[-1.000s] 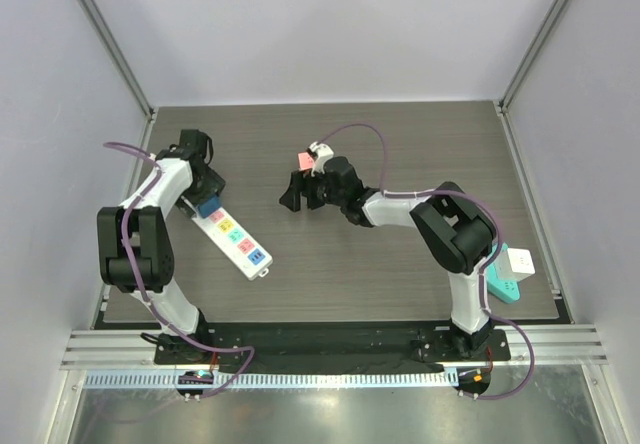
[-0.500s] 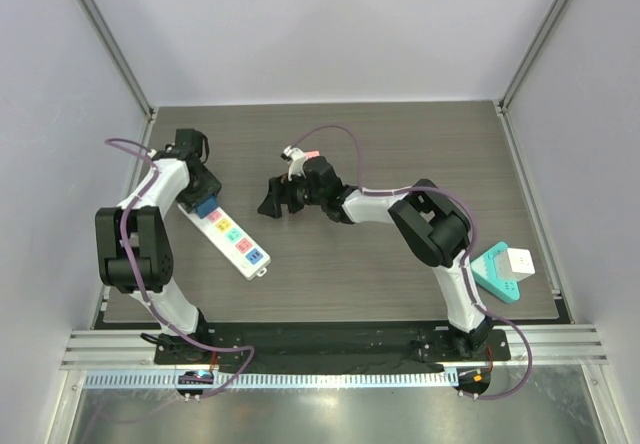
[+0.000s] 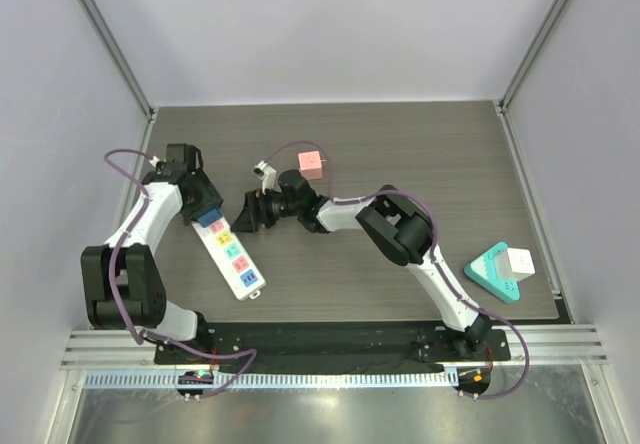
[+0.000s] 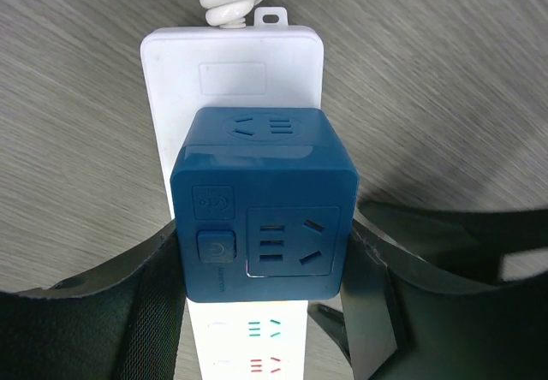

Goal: Pull the plug off the socket

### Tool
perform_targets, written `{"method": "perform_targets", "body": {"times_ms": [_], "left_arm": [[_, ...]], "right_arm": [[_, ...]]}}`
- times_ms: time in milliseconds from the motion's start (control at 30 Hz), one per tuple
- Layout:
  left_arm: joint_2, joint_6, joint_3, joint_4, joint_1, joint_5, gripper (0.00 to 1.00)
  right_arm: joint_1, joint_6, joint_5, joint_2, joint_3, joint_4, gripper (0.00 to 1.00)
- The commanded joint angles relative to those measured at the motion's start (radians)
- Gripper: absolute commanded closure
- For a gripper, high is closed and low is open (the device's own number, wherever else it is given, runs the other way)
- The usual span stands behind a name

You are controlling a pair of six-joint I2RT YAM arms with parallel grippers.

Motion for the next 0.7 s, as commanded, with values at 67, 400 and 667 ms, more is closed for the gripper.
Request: {"method": "perform_targets", "body": {"times_ms": [67,400,667], "left_arm": [[-0.120,0.080,-0.018,0.098,0.005,0.018,1.00],[-0.150,0.086,-0.015,0.110,0.005,0.052,1.00],[-0.163,0.092,-0.018,0.118,0.003,0.081,1.00]], "right_arm": [[0.005,0.123,-0.040,0.064,0.091,0.091,0.16],[0.008,0.254,-0.076,0.135,0.122,0.200,0.25],[0.014,0.352,-0.091,0.187,0.164,0.284,0.34]]}}
